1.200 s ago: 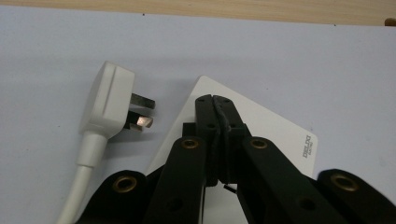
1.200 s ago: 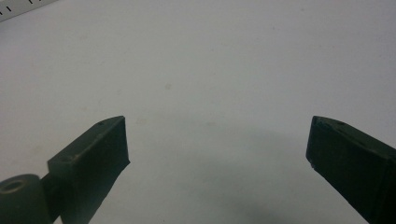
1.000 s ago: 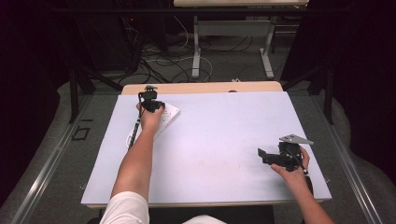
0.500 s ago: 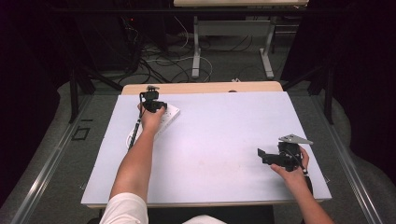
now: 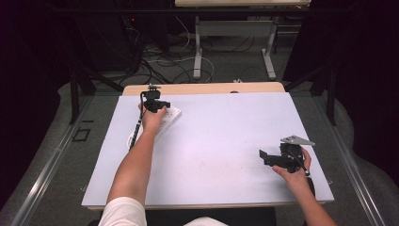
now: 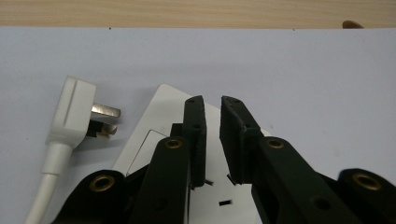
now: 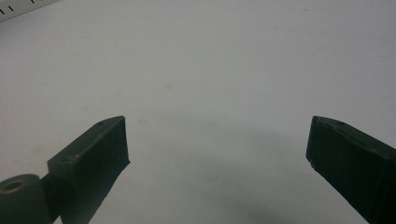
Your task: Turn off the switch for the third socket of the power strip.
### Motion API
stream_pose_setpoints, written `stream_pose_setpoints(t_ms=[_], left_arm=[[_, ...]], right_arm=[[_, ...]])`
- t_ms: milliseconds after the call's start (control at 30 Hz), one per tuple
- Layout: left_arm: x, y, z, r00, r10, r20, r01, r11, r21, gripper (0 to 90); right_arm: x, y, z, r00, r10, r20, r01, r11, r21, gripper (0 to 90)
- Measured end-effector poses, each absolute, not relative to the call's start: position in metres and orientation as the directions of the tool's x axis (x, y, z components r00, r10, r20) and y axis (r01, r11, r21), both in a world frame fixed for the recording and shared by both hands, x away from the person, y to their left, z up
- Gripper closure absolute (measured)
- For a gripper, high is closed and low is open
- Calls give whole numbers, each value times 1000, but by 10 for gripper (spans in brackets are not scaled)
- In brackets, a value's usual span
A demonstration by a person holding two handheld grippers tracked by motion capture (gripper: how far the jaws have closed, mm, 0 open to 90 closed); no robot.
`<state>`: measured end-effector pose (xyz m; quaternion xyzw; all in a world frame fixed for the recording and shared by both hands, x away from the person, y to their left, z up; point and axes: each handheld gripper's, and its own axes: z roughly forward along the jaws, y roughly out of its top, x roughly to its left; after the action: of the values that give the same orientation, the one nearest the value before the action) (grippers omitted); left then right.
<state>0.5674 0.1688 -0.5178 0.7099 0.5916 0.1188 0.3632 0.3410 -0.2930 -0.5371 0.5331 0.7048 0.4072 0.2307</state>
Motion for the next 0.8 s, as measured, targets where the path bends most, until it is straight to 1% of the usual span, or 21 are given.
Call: stream_pose_setpoints(t_ms=[133,367,467,800], left_arm=[[565,166,-515,281,924,-260,745,-39,666,761],[560,161,-508,315,912,-263,728,-55,683,673],[557,160,-504,328,907,-264,725,-63,686,652],[549,155,-495,352,910,-218,705,-105,701,575]], right_arm=[[341,-292,-537,-324,939,111,566,98,819,50],[341,-291,-537,-320,940,118,570,92,816,50],[341,-291,-537,-322,939,119,569,92,817,51],[341,-291,-537,-331,937,116,566,99,818,50]])
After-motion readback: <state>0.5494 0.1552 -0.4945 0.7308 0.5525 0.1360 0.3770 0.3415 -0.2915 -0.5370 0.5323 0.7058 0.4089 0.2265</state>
